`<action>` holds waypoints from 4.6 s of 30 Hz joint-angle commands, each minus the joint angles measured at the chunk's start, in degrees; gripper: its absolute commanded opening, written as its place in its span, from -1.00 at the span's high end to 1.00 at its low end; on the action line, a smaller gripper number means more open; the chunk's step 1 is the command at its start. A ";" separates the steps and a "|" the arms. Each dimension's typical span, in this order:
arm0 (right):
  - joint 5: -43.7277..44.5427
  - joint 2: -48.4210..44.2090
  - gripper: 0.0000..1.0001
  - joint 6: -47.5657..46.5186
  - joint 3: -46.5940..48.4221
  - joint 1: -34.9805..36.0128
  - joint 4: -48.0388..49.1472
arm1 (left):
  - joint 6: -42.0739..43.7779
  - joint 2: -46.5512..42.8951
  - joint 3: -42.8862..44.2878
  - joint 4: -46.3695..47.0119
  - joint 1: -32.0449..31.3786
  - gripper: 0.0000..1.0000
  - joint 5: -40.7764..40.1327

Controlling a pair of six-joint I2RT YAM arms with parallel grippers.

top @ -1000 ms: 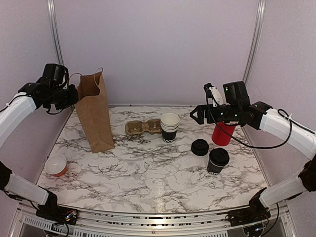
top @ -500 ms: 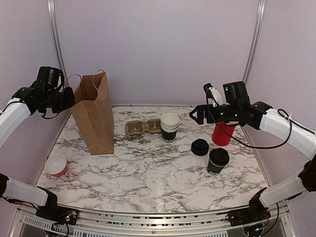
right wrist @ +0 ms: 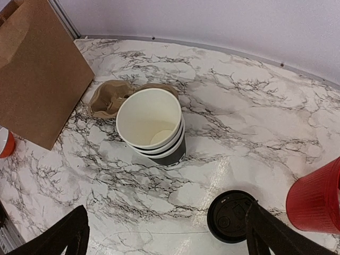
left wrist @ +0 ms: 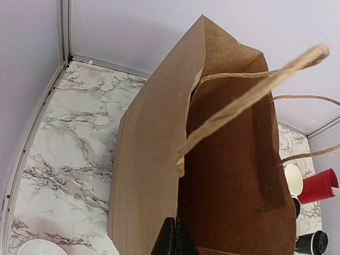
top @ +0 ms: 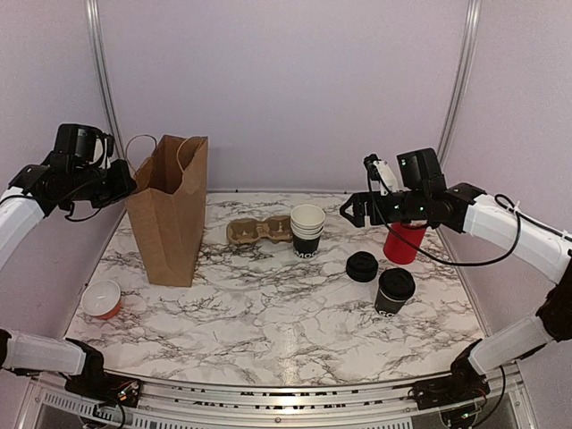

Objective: Pack the takeout coffee

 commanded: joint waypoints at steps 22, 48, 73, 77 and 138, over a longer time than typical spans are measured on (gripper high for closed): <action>0.80 1.93 -0.99 -0.78 4.44 0.32 0.32 | 3.67 -11.84 -3.33 3.01 -4.47 1.00 26.04; 0.60 1.29 -1.00 -0.72 2.62 0.30 0.60 | -12.55 -4.26 -2.80 8.02 -19.39 1.00 21.71; -1.34 9.30 -1.00 -1.73 7.62 11.48 1.05 | -29.60 -6.25 -5.05 7.90 -33.90 0.65 11.17; -1.76 10.85 -1.00 -1.54 8.95 11.84 0.94 | -28.07 -6.96 -4.66 7.94 -34.94 0.43 10.74; 13.48 -10.20 -0.95 5.90 -7.45 5.32 -36.49 | -7.20 -0.28 -11.17 19.01 -3.05 -0.45 17.53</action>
